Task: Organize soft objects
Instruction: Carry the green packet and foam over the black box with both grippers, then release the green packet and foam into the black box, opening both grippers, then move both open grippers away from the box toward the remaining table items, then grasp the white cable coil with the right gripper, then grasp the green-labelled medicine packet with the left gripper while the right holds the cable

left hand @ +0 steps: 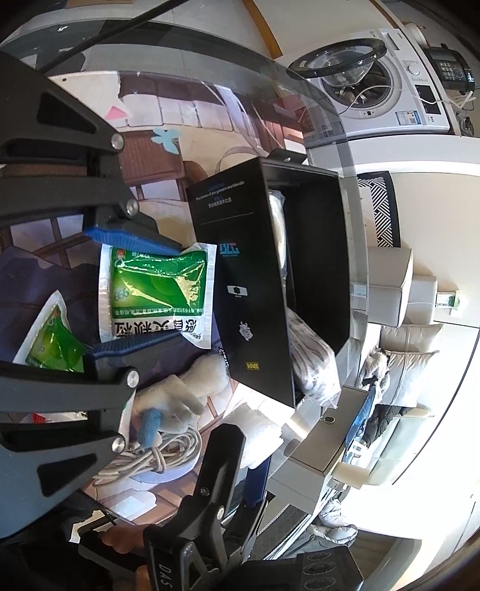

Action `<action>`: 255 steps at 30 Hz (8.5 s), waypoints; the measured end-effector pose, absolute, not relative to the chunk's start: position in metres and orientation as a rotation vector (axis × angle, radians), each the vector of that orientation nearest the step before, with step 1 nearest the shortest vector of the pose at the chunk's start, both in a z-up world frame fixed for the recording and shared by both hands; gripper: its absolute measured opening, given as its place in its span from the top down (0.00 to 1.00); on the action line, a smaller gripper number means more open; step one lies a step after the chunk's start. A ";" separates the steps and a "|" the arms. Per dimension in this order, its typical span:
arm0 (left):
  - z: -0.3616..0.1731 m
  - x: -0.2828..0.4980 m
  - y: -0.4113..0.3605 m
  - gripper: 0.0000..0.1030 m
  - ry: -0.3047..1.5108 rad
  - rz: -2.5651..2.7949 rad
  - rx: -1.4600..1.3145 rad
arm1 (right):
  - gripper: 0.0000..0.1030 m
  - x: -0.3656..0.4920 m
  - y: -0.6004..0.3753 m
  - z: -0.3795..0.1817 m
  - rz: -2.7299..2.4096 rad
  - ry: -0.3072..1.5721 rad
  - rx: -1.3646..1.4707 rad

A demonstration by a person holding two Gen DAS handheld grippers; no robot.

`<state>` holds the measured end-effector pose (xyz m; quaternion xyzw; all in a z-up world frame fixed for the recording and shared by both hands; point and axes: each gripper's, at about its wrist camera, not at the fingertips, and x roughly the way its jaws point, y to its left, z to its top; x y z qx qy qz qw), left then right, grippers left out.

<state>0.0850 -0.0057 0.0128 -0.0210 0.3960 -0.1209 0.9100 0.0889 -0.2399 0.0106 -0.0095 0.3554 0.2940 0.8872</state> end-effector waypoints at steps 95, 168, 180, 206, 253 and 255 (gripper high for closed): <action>0.040 0.174 0.032 0.60 0.756 -0.201 -0.174 | 0.04 0.168 -0.183 0.046 0.592 0.665 -0.060; 0.024 0.029 0.000 0.00 0.631 -0.106 -0.010 | 0.01 0.008 -0.257 0.002 0.518 0.689 -0.099; 0.021 0.028 0.000 0.00 0.656 -0.145 -0.042 | 0.01 0.003 -0.249 -0.017 0.592 0.773 -0.114; 0.010 0.035 -0.004 0.00 0.689 -0.158 -0.032 | 0.01 0.025 -0.270 -0.029 0.426 0.788 0.033; 0.003 0.034 -0.016 0.00 0.739 -0.291 -0.028 | 0.66 0.028 -0.264 -0.034 0.473 0.695 -0.064; 0.006 0.031 -0.015 0.00 0.720 -0.316 -0.051 | 0.66 0.027 -0.265 -0.034 0.471 0.693 -0.061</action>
